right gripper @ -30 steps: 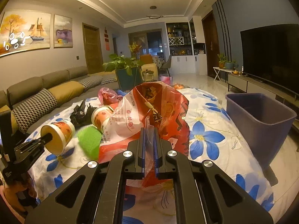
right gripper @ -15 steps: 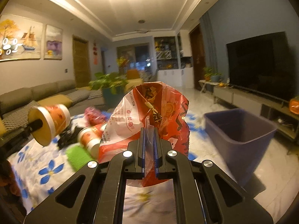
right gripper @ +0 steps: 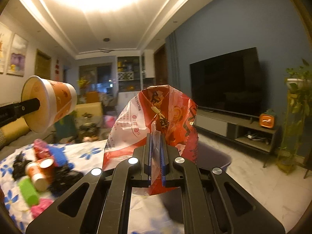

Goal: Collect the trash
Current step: 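Carry the snack bag with the right tool and the cup with the left tool toward the grey bin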

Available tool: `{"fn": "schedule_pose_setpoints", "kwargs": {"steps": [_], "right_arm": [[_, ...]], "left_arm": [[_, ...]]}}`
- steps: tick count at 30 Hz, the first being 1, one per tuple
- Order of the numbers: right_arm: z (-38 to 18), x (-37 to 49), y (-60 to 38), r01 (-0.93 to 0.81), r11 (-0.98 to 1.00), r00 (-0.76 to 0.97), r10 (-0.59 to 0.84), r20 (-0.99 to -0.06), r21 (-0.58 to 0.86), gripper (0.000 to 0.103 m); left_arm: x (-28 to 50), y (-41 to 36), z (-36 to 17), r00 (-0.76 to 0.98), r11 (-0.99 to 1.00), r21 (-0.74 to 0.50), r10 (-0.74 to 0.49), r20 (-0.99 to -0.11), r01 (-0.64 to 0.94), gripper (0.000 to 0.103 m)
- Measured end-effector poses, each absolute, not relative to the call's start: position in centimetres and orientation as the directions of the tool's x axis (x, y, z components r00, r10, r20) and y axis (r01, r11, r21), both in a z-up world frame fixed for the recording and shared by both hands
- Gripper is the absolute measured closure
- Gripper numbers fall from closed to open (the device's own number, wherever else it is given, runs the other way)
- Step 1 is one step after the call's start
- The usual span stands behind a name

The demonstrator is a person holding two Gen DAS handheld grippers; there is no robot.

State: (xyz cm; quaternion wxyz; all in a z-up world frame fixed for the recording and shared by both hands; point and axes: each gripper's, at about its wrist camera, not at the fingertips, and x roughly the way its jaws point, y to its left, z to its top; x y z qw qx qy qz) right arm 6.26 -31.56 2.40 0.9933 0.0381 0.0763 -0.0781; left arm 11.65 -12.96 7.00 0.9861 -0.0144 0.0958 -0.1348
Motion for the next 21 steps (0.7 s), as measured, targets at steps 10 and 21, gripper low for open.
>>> {"fn": "schedule_pose_setpoints", "kwargs": {"steps": [10,21], "right_arm": [[1.3,10.2,-36.1,0.226,0.971,0.961,-0.21,-0.18,0.073,0.095],[-0.3,13.8,-37.8,0.245,0.967,0.949,-0.223,-0.222,0.076,0.095]], "left_arm": [[17.9,-20.7,3.1,0.915,0.951,-0.044,-0.307,-0.262,0.307,0.101],[21.3,-24.4,0.7,0.891,0.94,-0.074,-0.34,-0.301,0.334,0.101]]}}
